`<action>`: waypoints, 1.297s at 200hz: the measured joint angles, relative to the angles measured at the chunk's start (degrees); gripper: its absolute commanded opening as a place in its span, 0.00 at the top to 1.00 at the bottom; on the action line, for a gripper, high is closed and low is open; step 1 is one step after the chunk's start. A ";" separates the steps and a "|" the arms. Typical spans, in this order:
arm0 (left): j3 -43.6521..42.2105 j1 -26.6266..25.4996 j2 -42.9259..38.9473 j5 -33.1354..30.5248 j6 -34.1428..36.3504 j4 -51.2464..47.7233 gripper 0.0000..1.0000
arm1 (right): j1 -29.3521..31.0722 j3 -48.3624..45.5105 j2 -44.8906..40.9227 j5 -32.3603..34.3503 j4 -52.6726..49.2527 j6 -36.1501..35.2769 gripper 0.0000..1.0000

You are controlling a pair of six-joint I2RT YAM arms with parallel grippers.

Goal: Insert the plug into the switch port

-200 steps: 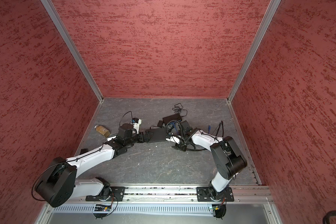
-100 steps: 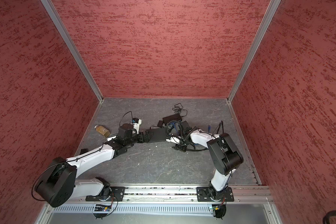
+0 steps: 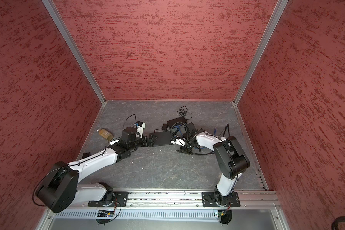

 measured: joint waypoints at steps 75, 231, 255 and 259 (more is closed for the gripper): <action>-0.57 0.00 0.00 0.13 0.00 -0.13 0.00 | -0.42 1.36 1.81 -2.60 -0.24 -0.42 0.65; -0.57 0.00 0.02 0.15 0.00 -0.20 0.00 | -0.96 -2.43 1.05 -2.49 5.97 -0.83 0.81; -0.57 0.00 0.11 0.13 0.00 -0.42 0.00 | -0.96 -6.75 -2.34 -1.79 9.86 -0.74 0.81; -0.57 0.00 0.15 0.13 0.00 -0.50 0.00 | -0.96 -7.50 -3.08 -1.60 10.62 -0.74 0.81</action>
